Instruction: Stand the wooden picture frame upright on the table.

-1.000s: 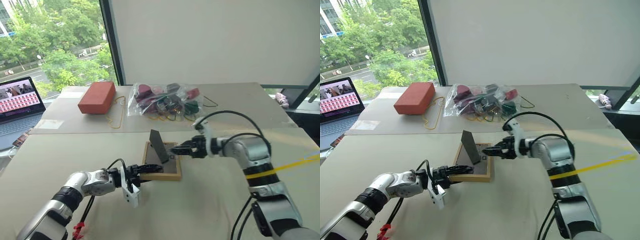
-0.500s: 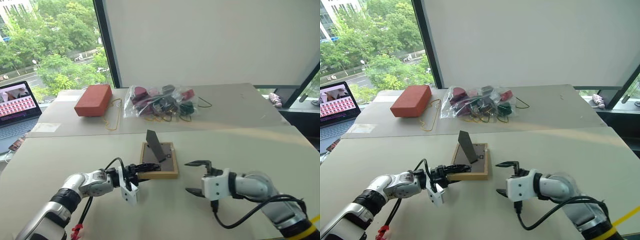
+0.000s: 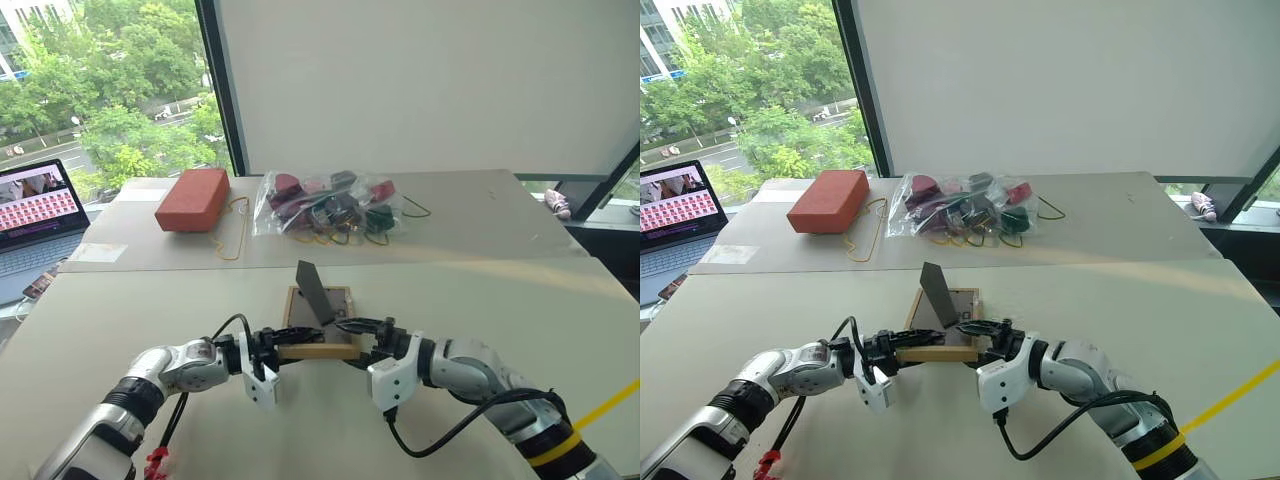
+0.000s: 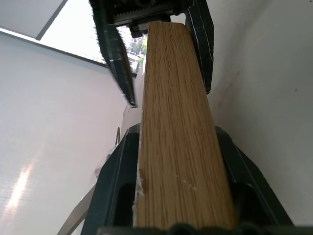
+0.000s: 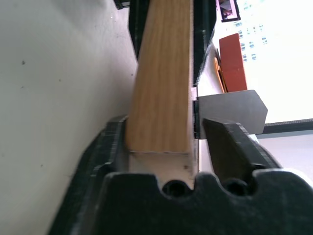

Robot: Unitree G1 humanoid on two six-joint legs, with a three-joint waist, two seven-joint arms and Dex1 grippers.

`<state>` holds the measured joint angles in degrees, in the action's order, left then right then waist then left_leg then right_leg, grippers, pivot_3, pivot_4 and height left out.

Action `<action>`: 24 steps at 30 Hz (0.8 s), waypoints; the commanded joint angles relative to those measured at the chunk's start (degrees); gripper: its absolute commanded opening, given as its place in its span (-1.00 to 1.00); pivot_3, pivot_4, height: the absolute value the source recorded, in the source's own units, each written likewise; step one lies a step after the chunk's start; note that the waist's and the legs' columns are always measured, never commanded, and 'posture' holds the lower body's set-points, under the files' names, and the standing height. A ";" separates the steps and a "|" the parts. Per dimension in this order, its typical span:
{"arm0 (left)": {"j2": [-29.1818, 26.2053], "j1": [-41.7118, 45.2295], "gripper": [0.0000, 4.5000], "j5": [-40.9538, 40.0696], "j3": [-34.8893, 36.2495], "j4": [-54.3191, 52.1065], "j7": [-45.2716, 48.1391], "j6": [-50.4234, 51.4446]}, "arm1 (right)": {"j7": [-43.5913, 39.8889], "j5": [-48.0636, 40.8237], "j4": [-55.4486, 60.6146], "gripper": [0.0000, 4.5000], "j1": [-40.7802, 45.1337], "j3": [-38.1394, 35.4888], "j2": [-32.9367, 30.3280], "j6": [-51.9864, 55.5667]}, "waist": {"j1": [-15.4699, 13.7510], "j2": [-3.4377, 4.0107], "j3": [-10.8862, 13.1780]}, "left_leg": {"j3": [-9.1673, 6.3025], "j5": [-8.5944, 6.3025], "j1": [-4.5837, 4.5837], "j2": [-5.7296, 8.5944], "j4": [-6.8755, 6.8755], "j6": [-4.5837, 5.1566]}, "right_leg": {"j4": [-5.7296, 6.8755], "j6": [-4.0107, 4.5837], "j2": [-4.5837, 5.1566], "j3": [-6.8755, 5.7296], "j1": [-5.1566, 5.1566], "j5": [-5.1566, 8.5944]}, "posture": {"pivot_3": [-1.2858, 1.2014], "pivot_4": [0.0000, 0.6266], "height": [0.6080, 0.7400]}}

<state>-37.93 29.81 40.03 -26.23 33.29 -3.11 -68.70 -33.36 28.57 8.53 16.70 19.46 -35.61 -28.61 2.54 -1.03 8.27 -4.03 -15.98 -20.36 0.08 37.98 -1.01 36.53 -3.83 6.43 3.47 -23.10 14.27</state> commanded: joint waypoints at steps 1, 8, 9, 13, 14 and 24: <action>0.06 -1.88 -0.50 -2.66 -0.71 0.02 3.69 0.00 | 0.40 -0.61 0.45 -0.38 0.33 -0.28 0.47 -0.17 | 0.01 0.00 0.00 | 0.00 0.00 0.06 0.00 -0.01 0.00 | 0.02 0.00 0.00 0.00 0.05 0.00 | 0.03 -0.52 1.00; -0.94 -6.79 0.57 -17.91 3.85 -4.91 10.00 7.11 | 0.40 -4.44 1.00 -0.44 1.45 -2.87 1.09 2.74 | 0.17 -0.01 0.00 | 0.01 -0.01 0.07 -0.01 -0.03 0.01 | 0.04 0.02 0.00 0.01 0.03 0.01 | 0.03 -0.52 1.00; -1.27 -8.93 0.57 -22.00 5.86 -7.19 10.64 9.84 | -0.17 -5.57 1.06 -0.44 1.80 -3.53 0.71 3.36 | 0.14 -0.01 0.00 | 0.00 -0.01 0.07 -0.02 -0.03 0.01 | 0.06 0.02 0.00 0.02 0.02 0.01 | 0.03 -0.52 1.00; -2.54 -20.22 0.57 -33.73 14.72 -19.11 12.04 22.33 | -4.85 -17.16 2.13 -0.45 6.04 -9.12 1.01 14.26 | 0.39 -0.05 0.09 | 0.00 -0.01 0.05 -0.04 -0.04 0.01 | 0.14 0.04 0.00 0.05 -0.07 0.02 | 0.03 -0.52 1.00; -2.27 -22.77 0.57 -35.36 16.15 -22.11 12.54 25.50 | -6.56 -20.83 2.66 -0.45 7.47 -10.37 1.24 18.27 | 0.34 -0.03 0.12 | -0.01 -0.01 0.05 -0.06 -0.04 0.01 | 0.15 0.05 0.00 0.06 -0.06 0.02 | 0.03 -0.52 1.00; 2.88 -37.55 0.57 -42.27 20.39 -39.90 18.60 41.58 | -13.11 -58.42 -2.99 -0.45 31.25 -23.86 3.64 90.72 | -0.35 0.04 0.32 | -0.16 -0.03 -0.13 -0.07 -0.10 0.04 | 0.13 0.11 0.00 -0.05 -0.15 0.03 | 0.03 -0.52 1.00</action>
<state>-35.30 -8.12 -0.36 -8.03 -3.31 14.74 -28.51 -46.90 -23.89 6.66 45.44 -1.45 -32.52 50.59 2.20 -0.99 8.59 -4.25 -16.00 -20.51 0.00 37.87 -0.97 36.63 -3.66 6.43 3.34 -23.26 14.33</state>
